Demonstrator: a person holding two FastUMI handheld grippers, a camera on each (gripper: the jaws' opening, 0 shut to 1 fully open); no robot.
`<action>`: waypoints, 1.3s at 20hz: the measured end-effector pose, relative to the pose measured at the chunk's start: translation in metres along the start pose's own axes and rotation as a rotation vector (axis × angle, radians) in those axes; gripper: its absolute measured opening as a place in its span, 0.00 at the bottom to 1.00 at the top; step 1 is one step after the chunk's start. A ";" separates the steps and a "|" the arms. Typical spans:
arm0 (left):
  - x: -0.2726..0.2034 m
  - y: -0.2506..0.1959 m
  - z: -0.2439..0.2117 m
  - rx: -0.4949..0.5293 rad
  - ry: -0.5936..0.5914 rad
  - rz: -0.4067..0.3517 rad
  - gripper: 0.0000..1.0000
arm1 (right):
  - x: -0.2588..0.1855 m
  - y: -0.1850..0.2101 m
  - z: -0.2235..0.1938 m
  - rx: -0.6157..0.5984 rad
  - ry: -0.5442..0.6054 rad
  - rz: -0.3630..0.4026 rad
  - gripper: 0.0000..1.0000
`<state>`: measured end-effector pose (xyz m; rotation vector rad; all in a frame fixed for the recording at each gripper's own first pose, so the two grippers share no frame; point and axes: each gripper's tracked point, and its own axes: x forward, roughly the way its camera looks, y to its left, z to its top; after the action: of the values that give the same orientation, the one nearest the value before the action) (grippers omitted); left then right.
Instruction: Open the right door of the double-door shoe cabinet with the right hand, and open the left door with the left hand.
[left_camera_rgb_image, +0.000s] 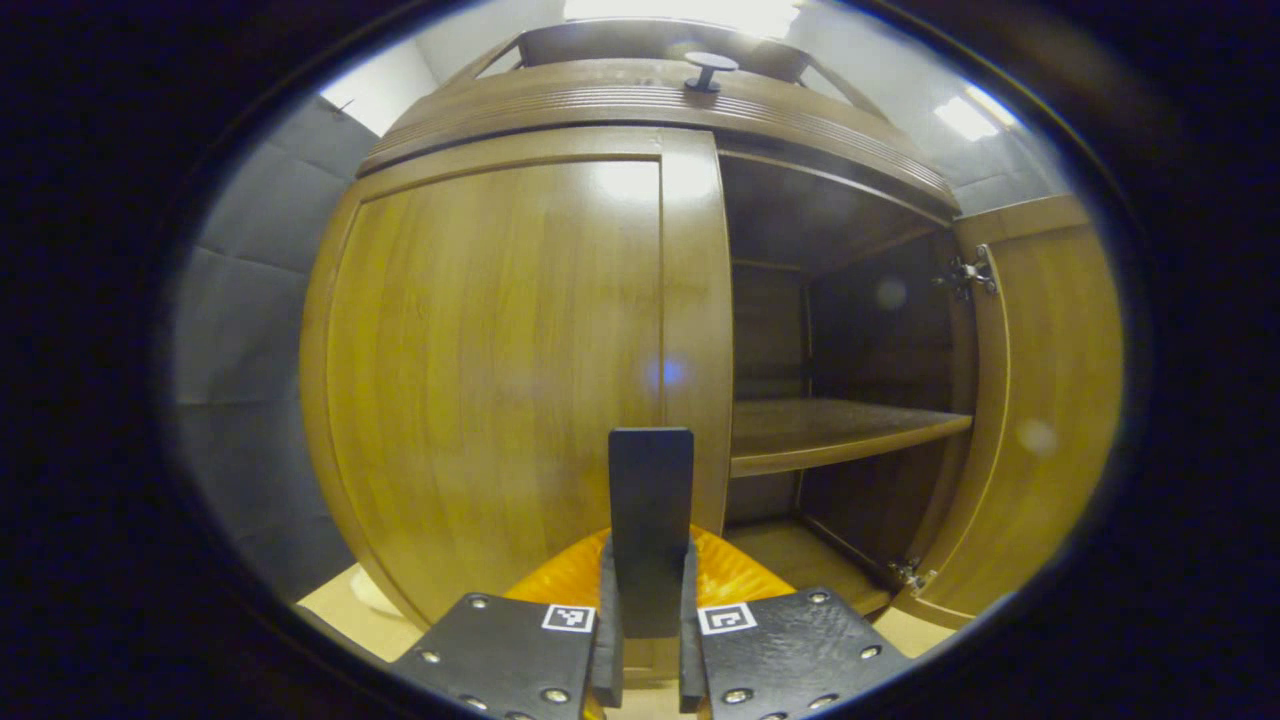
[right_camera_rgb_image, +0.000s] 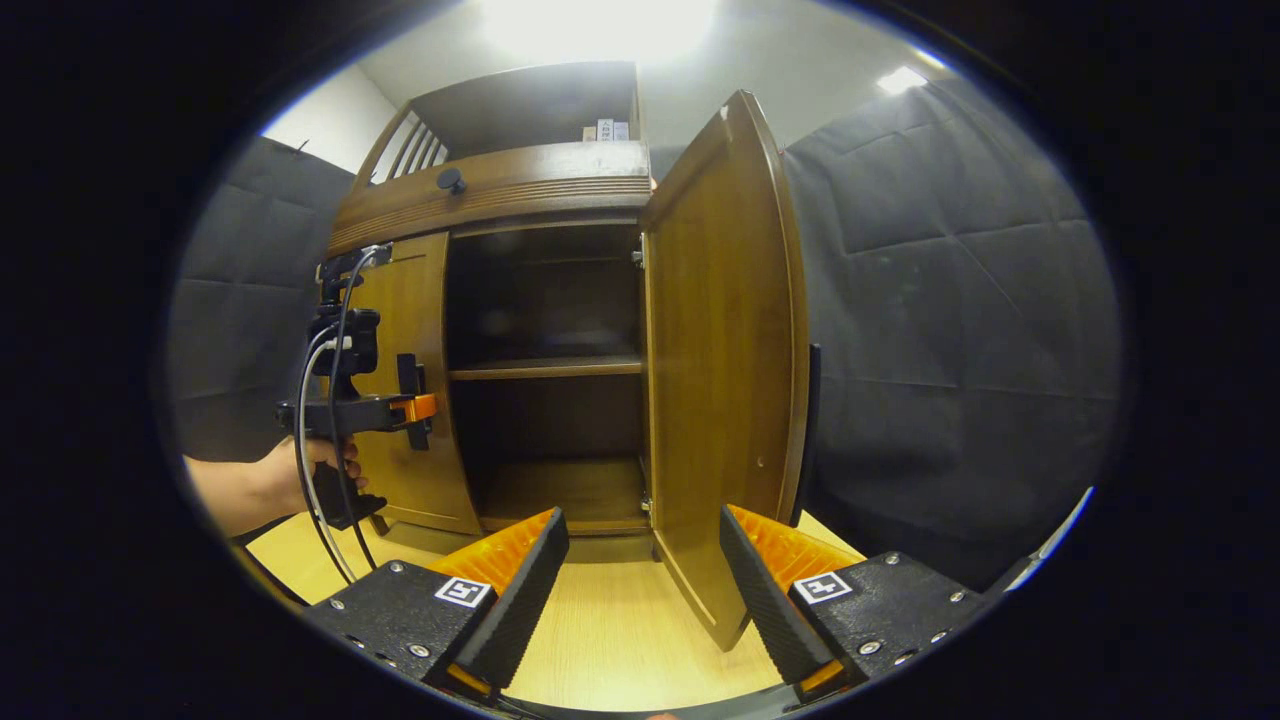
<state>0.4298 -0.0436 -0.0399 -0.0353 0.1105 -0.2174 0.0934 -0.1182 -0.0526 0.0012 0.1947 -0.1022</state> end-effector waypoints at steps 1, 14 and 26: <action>-0.004 0.002 -0.001 0.003 0.005 0.000 0.23 | -0.001 0.003 0.002 0.001 -0.007 0.005 0.92; -0.021 0.006 0.004 -0.034 0.007 -0.012 0.18 | -0.028 0.042 0.010 -0.005 -0.039 0.072 0.94; -0.021 0.009 0.004 -0.065 0.000 0.029 0.22 | -0.055 0.080 0.007 -0.016 -0.039 0.135 0.92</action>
<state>0.4115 -0.0295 -0.0336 -0.0988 0.1177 -0.1851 0.0492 -0.0334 -0.0354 -0.0034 0.1558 0.0338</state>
